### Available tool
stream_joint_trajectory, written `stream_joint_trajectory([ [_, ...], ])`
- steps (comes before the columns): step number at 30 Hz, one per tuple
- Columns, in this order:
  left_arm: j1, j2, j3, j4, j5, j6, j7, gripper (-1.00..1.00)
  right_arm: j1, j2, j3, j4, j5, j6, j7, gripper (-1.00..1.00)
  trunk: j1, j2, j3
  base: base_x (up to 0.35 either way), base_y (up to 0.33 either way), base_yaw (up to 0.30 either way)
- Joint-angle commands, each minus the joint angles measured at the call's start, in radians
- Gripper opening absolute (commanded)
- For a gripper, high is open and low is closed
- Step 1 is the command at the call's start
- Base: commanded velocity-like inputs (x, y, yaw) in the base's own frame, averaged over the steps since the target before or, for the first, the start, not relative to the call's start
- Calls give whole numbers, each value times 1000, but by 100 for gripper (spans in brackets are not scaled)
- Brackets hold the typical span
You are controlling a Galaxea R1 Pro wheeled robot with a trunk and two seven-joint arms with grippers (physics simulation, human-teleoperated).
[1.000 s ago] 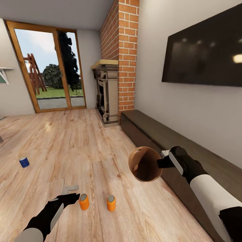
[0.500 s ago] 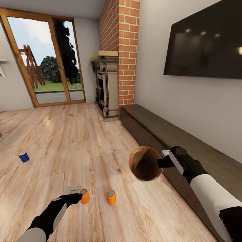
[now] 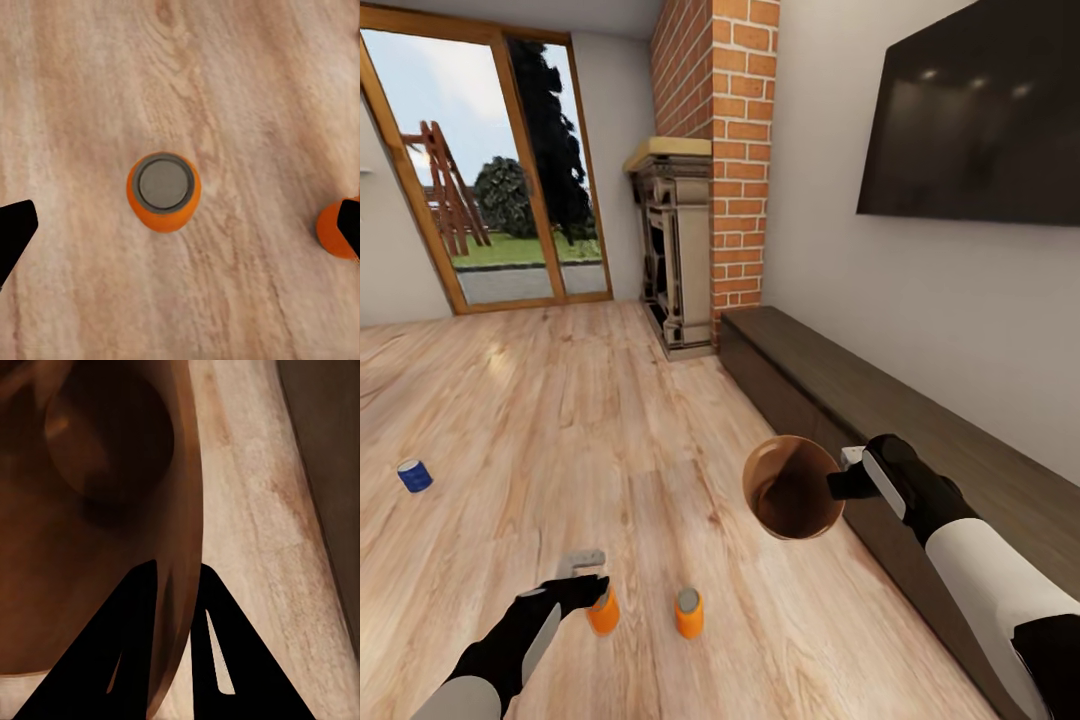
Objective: Put the three can of soda from the living room inside the tash can in the kitchen.
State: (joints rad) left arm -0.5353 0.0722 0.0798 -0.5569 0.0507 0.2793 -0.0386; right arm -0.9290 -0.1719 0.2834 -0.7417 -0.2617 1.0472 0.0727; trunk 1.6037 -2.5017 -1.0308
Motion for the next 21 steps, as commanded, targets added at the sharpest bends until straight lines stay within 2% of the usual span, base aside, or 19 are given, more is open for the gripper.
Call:
stream_joint_trajectory([
  [1, 0, 0, 0, 0, 0, 0, 0, 100, -1, 0, -1, -1, -16, 0, 4, -100, 0, 0, -1, 300, 0, 0],
  [13, 0, 0, 0, -3, 2, -1, 1, 100, -1, 1, 0, 0, -15, 0, 4, -100, 0, 0, -20, 111, 0, 0],
  [21, 0, 0, 0, -5, 3, -1, 0, 100, 0, 1, 0, 0, -16, 0, 4, -100, 0, 0, -32, 29, 0, 0],
])
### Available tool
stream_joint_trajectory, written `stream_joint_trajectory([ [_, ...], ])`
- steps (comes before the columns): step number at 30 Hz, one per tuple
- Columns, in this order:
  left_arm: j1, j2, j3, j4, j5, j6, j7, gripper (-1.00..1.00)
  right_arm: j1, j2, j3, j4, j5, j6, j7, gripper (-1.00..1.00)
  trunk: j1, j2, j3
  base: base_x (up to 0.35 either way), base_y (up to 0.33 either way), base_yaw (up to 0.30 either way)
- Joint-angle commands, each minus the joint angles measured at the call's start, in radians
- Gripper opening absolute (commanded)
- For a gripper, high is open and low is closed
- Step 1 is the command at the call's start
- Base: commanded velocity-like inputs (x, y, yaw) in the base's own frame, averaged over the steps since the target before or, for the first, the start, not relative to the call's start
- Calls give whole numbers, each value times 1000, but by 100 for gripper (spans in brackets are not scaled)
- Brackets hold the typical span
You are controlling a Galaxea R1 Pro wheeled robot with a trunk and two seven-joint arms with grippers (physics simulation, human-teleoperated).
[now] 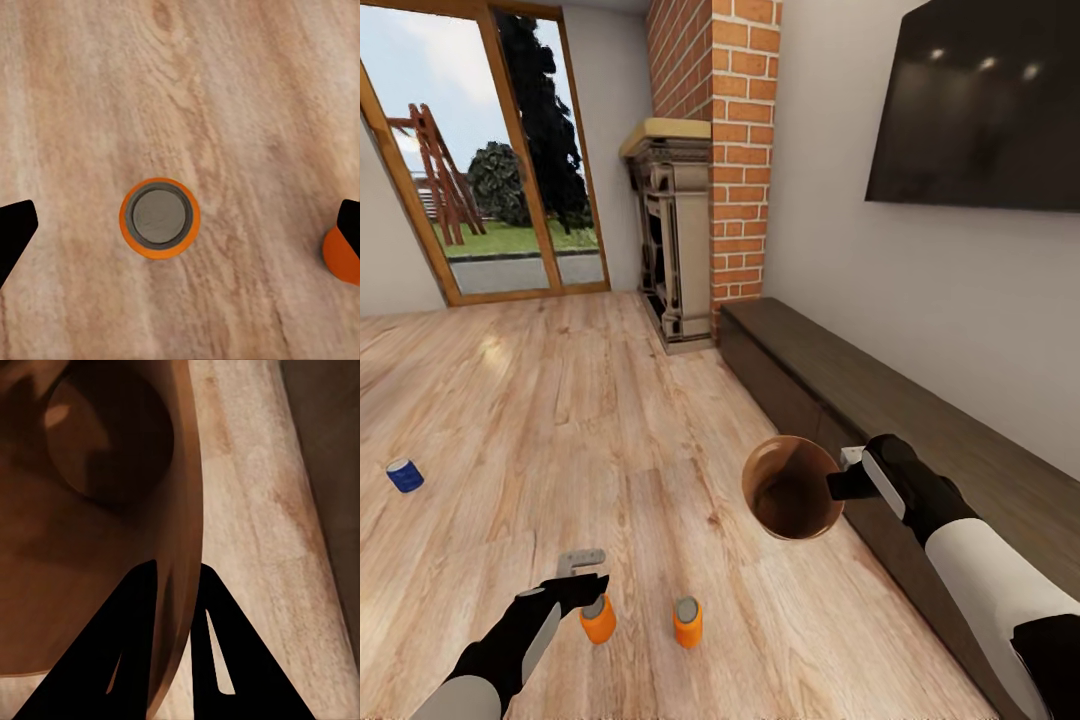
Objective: Put the three can of soda from the living room inside the tash can in the kitchen.
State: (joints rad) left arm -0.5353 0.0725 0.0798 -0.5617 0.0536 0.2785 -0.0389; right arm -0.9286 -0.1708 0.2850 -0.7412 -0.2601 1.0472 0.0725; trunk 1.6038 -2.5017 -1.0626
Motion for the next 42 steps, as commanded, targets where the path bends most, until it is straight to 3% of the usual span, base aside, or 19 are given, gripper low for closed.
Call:
stream_joint_trajectory([
  [1, 0, 0, 0, -1, 0, 0, -2, 100, 0, 0, -1, 0, -17, 0, 4, -100, 0, 0, -1, 43, 0, 0],
  [22, 2, 0, 0, -6, 2, -1, 1, 100, 0, 2, 0, 0, -18, 0, -22, -100, 0, 0, -33, 50, 16, 0],
  [38, 2, 0, 0, -6, 2, -1, 3, 100, 1, 4, 0, 0, -19, 0, -22, -100, 7, -4, -119, 0, 0, 0],
  [42, 2, 0, 0, -7, 2, -1, 2, 100, 1, 4, 0, 0, -19, 0, -22, -100, 7, -4, -125, 0, 0, 0],
])
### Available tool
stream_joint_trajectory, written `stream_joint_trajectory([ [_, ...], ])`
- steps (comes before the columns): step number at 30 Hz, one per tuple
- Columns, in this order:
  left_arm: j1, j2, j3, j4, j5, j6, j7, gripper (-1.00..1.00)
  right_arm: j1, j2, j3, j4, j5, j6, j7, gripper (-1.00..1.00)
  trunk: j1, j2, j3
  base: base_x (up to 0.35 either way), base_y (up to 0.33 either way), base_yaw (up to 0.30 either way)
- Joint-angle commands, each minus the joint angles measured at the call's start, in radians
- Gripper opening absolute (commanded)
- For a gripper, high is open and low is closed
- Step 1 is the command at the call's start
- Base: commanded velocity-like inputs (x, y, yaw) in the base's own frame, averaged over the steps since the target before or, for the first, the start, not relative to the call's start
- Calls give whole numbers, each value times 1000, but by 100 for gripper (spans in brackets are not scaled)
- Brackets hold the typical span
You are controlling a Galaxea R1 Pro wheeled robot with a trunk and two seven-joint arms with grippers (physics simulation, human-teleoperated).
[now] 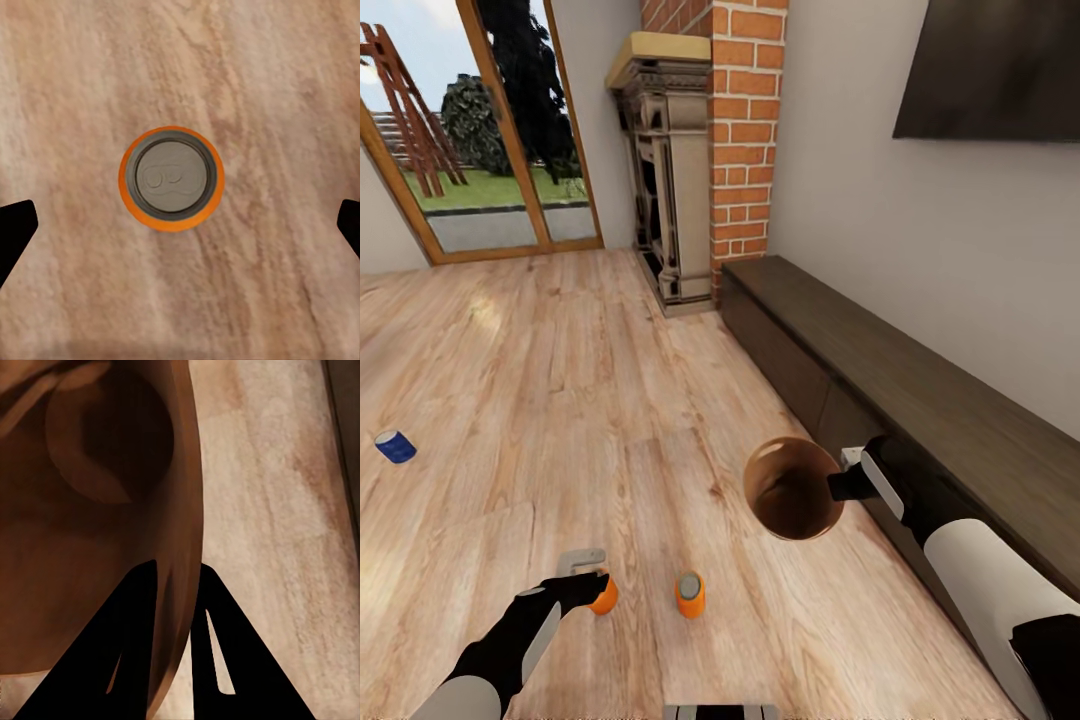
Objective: Put the three can of soda from the living room inside the tash can in the kitchen.
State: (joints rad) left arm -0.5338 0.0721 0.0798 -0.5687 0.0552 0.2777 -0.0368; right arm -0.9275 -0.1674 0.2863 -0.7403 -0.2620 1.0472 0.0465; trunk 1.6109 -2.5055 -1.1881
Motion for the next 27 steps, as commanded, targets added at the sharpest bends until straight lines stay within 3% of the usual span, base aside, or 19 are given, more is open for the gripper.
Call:
stream_joint_trajectory([
  [1, 0, 0, 0, 0, 0, 0, 0, 100, -1, 0, -1, -1, -16, 0, 4, -100, 0, 0, -1, 0, 0, 0],
  [6, 0, 0, 0, 0, 0, 1, -1, 100, -1, 0, -1, -1, -16, 0, 4, -100, 0, 0, -9, 58, 0, 0],
  [17, 0, 0, 0, 0, -1, 1, -2, 100, -1, 0, -1, -2, -15, 0, 4, -100, 0, 0, -17, 270, 0, 0],
  [27, 0, 1, 0, 0, 0, -1, -5, 100, 0, 0, -1, -1, -17, 0, 4, -100, 0, 0, -17, 37, 0, 0],
])
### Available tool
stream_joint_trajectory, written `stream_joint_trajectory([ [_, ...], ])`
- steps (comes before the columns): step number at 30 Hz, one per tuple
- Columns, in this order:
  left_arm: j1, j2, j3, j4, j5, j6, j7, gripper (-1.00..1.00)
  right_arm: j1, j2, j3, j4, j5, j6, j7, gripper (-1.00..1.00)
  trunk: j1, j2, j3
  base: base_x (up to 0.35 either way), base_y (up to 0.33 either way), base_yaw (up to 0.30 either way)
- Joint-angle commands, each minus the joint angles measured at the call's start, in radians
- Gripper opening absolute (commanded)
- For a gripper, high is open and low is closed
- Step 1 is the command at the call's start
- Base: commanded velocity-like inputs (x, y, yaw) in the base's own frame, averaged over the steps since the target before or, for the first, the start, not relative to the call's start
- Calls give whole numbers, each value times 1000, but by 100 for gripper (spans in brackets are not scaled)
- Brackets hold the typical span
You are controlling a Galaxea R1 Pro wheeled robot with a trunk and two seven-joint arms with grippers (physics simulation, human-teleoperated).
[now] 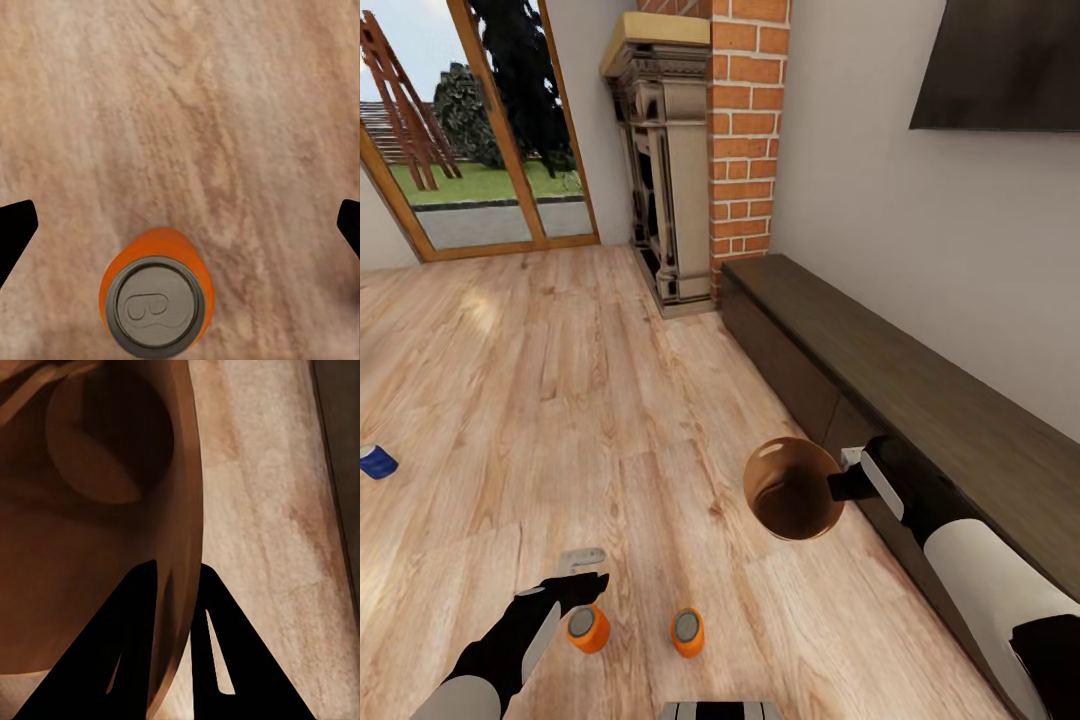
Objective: Put the three can of soda from the living room inside the tash can in the kitchen.
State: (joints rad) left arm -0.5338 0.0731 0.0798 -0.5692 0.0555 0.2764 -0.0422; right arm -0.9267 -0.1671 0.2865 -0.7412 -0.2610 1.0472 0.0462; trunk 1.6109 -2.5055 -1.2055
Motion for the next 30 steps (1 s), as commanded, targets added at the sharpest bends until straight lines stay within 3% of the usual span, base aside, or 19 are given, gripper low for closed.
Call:
stream_joint_trajectory([
  [1, 0, 0, 0, 0, 0, 0, 0, 100, 0, 1, 0, -1, -18, 0, 4, -100, 0, 0, -4, 4, 0, 0],
  [7, 0, 0, 0, 0, 4, 1, -3, 100, 0, 18, 31, -1, -16, 0, 4, -100, 3, -2, -27, 1, 0, 0],
  [16, 0, 1, 0, 1, 4, 2, -4, 100, 0, 21, 40, -2, -14, 0, 4, -100, 7, -4, -62, 0, 0, 0],
  [25, 0, 0, 0, 2, 3, 1, -4, 100, -4, 22, 37, -15, -14, 0, 6, -100, 7, -4, -62, 0, 0, 0],
  [30, 0, 1, 0, 2, 3, 1, -4, 100, -38, 21, 35, -16, -16, 0, -9, -100, 7, -4, -62, 0, 0, 0],
])
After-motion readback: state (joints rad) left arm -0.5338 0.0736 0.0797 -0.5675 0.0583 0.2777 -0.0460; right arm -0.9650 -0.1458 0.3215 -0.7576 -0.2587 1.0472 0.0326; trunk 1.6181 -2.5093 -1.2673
